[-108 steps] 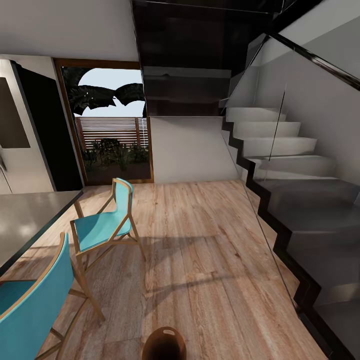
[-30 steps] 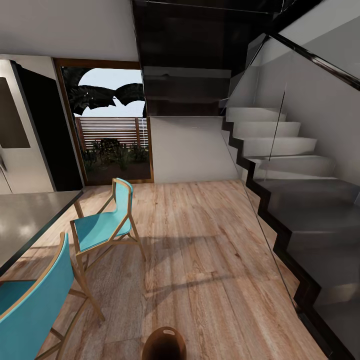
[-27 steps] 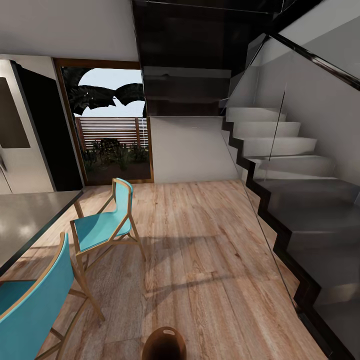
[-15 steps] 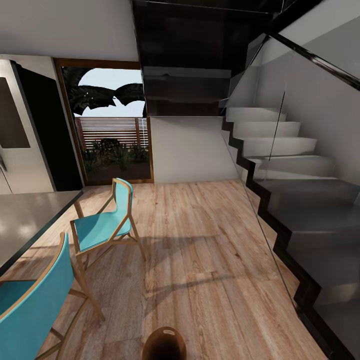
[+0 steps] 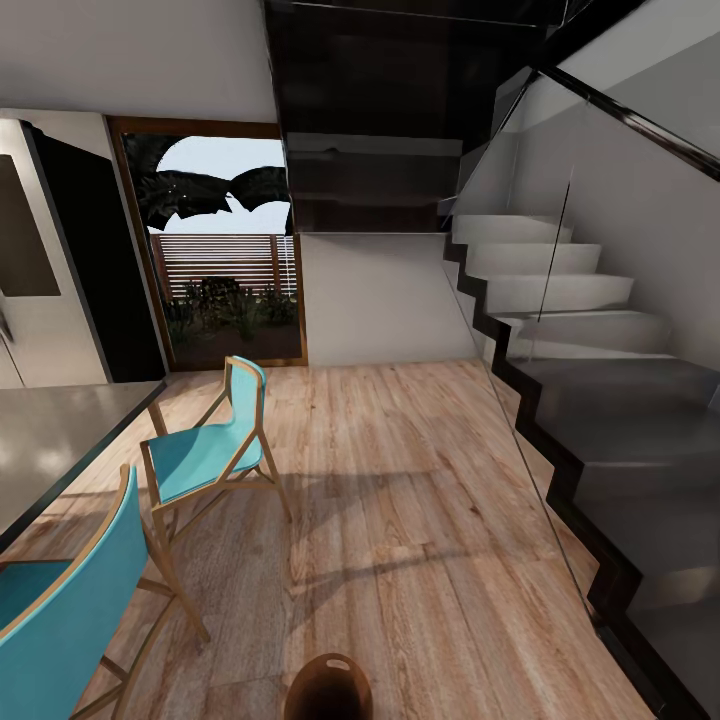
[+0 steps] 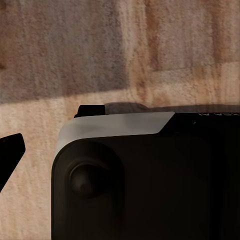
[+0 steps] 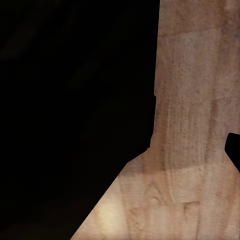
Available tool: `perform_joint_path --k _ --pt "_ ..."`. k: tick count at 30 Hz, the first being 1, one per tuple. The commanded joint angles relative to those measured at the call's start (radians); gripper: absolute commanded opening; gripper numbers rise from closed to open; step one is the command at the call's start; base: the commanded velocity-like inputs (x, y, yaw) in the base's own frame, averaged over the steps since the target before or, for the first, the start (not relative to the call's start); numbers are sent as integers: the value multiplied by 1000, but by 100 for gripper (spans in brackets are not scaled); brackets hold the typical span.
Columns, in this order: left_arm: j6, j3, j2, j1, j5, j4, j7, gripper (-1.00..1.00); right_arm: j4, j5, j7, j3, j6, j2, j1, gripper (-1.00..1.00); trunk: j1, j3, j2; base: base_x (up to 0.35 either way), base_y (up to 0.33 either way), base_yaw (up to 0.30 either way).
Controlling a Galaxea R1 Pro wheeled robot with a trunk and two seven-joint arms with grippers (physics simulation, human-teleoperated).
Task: Put the three can of soda from the living room inside the tash can in the kitchen.
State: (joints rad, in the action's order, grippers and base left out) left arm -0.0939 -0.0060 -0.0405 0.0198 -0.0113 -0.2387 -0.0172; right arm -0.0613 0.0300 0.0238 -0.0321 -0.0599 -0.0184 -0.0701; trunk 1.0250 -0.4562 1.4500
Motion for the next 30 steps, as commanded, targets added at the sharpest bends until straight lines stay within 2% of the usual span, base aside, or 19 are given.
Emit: perform_joint_path --k 1,30 --pt "0 0 0 0 0 0 0 100 0 0 0 0 0 0 0 100 0 0 0 0 0 0" --pt "0 0 0 0 0 0 0 100 0 0 0 0 0 0 0 100 0 0 0 0 0 0"
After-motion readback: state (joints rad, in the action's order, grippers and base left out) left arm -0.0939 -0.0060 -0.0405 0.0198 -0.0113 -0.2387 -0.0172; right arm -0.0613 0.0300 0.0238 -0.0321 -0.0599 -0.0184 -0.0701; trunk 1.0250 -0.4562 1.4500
